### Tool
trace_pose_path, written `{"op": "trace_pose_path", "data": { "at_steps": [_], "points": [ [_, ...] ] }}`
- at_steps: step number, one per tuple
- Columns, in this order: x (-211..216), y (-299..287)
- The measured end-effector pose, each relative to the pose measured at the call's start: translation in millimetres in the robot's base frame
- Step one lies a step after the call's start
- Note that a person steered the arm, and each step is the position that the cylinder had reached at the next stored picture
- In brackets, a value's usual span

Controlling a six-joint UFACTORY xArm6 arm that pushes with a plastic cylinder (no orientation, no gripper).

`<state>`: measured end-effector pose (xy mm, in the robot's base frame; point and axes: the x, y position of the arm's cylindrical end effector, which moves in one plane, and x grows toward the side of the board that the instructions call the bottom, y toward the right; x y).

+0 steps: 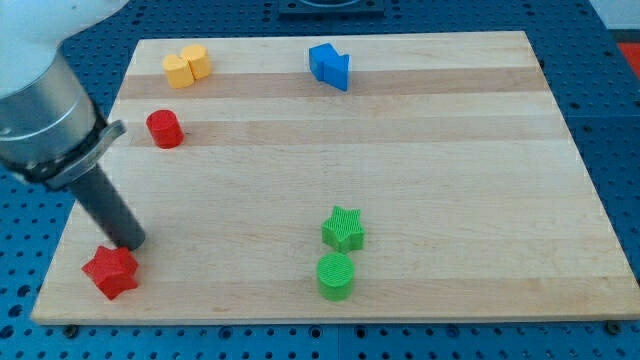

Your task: Slide the red circle into the red star

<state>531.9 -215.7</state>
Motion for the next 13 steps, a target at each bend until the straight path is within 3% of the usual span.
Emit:
{"op": "trace_pose_path", "data": {
  "at_steps": [1,2,3,4,5,7,9,13],
  "points": [
    [-39,36],
    [-45,91],
    [-100,113],
    [-176,109],
    [-203,95],
    [-203,22],
    [-198,13],
    [-43,13]
  ]
}}
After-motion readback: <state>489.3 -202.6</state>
